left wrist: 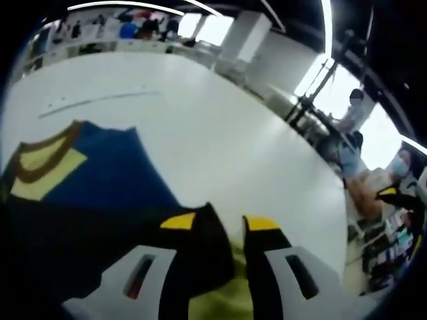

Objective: Fold the garment on the visible template until the final outline fits inside the template.

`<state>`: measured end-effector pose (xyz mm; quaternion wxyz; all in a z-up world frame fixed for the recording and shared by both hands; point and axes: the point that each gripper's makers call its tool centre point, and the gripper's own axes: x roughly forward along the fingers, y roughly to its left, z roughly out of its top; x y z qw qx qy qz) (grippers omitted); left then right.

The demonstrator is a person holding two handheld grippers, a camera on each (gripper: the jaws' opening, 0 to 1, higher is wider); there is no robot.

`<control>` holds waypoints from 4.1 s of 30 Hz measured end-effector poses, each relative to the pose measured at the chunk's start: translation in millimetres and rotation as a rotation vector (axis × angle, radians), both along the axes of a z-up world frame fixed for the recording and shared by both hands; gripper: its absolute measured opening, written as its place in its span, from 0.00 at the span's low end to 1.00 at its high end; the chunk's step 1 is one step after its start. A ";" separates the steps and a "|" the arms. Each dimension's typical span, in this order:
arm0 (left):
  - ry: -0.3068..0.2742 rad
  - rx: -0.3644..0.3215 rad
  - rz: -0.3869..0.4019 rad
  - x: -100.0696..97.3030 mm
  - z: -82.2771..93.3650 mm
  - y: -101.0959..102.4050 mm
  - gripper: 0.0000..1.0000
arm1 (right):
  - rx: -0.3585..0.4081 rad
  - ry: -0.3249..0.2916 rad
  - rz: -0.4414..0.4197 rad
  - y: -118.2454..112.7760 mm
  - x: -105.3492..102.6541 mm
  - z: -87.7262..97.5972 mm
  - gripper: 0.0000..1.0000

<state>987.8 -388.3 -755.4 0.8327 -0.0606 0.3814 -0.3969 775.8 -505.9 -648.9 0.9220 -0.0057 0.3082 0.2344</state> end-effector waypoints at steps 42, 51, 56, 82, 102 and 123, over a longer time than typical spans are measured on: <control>-0.092 0.001 -0.016 -59.0 60.2 139.9 0.83 | 0.006 -0.108 0.094 46.2 24.1 44.5 1.00; -0.113 0.023 0.039 -97.4 75.1 189.0 0.95 | -0.002 -0.125 0.124 56.4 19.9 50.5 1.00; -0.131 0.048 0.064 -120.7 86.5 219.1 0.99 | 0.003 -0.135 0.135 64.0 16.3 53.7 0.99; -0.242 0.046 0.394 -193.9 167.5 367.5 0.99 | -0.004 -0.157 0.155 80.7 5.7 65.9 0.99; -0.228 0.041 0.486 -221.5 164.3 392.6 0.91 | 0.014 -0.128 0.110 74.2 -3.1 50.4 0.99; -0.192 0.036 0.448 -221.5 152.9 383.5 0.89 | 0.009 -0.106 0.108 71.6 0.1 42.0 0.98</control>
